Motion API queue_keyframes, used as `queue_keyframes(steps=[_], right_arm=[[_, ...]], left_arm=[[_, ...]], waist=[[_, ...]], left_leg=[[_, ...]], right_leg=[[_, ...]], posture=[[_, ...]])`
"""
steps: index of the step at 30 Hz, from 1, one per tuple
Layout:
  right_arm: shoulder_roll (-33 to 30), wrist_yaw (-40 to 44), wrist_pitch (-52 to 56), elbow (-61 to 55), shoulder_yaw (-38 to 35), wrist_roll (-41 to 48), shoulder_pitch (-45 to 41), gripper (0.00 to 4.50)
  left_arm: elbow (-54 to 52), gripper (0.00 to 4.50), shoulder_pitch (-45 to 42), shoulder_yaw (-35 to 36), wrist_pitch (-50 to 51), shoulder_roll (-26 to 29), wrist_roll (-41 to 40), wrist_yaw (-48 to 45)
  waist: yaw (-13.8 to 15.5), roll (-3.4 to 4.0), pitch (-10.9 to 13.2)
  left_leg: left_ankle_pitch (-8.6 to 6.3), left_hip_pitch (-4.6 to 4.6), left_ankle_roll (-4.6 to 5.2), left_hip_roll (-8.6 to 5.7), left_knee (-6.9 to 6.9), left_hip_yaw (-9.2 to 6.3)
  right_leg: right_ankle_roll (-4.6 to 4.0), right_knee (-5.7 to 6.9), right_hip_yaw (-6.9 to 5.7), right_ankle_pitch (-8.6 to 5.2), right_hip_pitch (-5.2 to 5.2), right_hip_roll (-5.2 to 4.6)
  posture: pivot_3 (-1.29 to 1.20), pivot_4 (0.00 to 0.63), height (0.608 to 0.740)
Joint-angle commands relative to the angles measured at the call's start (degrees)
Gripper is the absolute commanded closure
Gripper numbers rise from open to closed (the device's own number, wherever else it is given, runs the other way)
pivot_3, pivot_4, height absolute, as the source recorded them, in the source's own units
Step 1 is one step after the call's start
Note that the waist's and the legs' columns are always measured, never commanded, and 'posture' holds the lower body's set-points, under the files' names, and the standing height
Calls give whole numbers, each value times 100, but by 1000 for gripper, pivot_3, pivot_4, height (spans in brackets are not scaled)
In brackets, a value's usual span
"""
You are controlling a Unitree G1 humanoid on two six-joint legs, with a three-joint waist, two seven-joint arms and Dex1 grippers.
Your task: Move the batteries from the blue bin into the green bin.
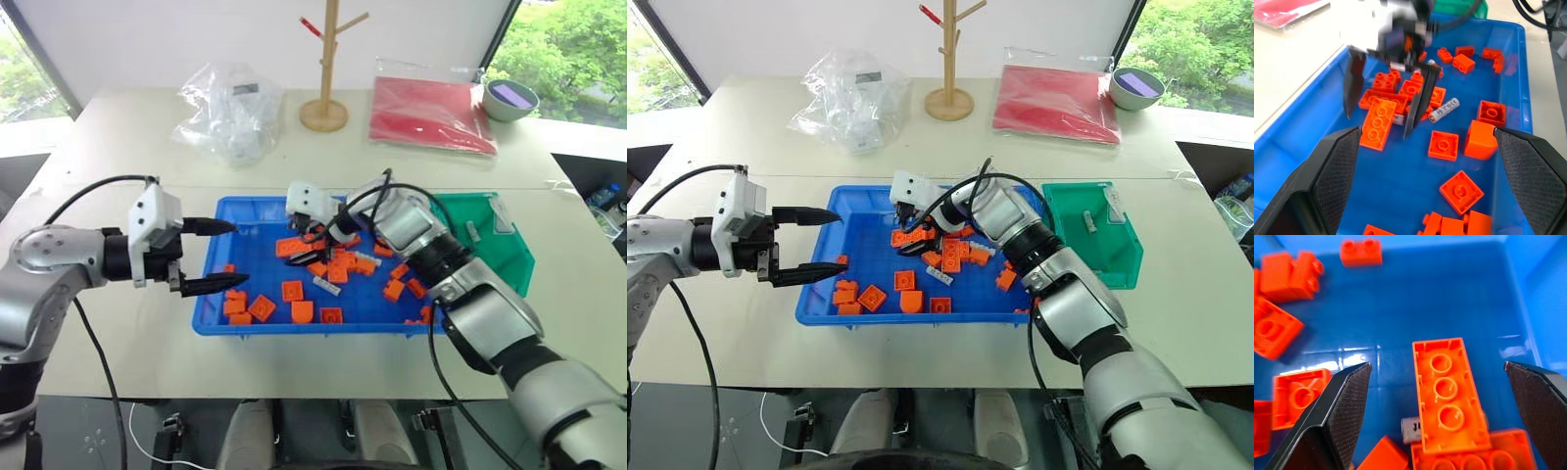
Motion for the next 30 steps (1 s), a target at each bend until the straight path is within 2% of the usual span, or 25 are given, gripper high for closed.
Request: queue_keyframes(steps=[1, 2, 5, 8, 10, 22, 28, 30], right_arm=[[122, -133, -406, 383, -83, -223, -144, 42], [146, -126, -464, 459, -102, -259, -151, 42], [197, -53, -571, 553, -208, -260, -163, 903], [272, -18, -512, 521, -336, -215, -202, 2421], [297, -18, -503, 502, -366, -237, -218, 3277], [916, 156, 437, -724, -312, -27, 147, 3235], [819, 239, 534, -1045, -191, -122, 238, 318], [666, 361, 476, -1067, -169, -154, 153, 318]], left_arm=[[-140, 0, -62, 169, -36, 22, -98, 43], [-141, 0, -59, 174, -42, 22, -94, 43], [-98, 0, -88, 176, -75, 29, -71, 35], [-42, 0, -127, 141, -117, 13, -34, 30], [-25, 0, -144, 120, -128, 0, -22, 32], [86, 0, -244, 17, -275, -73, 69, -3], [98, 0, -283, -1, -290, -116, 104, 11], [104, 0, -299, -26, -298, -135, 126, 5]], waist=[[-1, 0, 0], [0, 0, 0], [-1, 0, 0], [-1, 0, 0], [0, 0, 0], [-22, 0, 0], [13, 0, 0], [13, 0, 0]], left_leg=[[0, 0, 0, 0, 0, 0], [0, 0, 0, 0, -1, 0], [0, 2, -1, 0, 0, 0], [1, 2, -2, 1, -1, -1], [1, 2, -2, 1, -1, -1], [1, 2, -2, 3, -5, -4], [2, 1, -5, 0, -3, -3], [2, 1, -5, 0, -3, -4]], right_leg=[[0, 0, 0, 0, 0, 0], [0, 0, 0, 0, 0, 0], [0, 0, 0, 0, 2, 0], [0, 0, 0, 0, 2, 0], [0, 0, 0, 0, 2, 0], [0, 2, -4, 0, -1, 2], [-1, 0, -4, 0, 2, -3], [-1, 0, -5, 0, 2, -3]], posture=[[0, 150, 736], [0, 150, 736], [0, 150, 736], [0, 150, 736], [0, 150, 736], [0, 150, 736], [0, 150, 736], [0, 150, 736]])
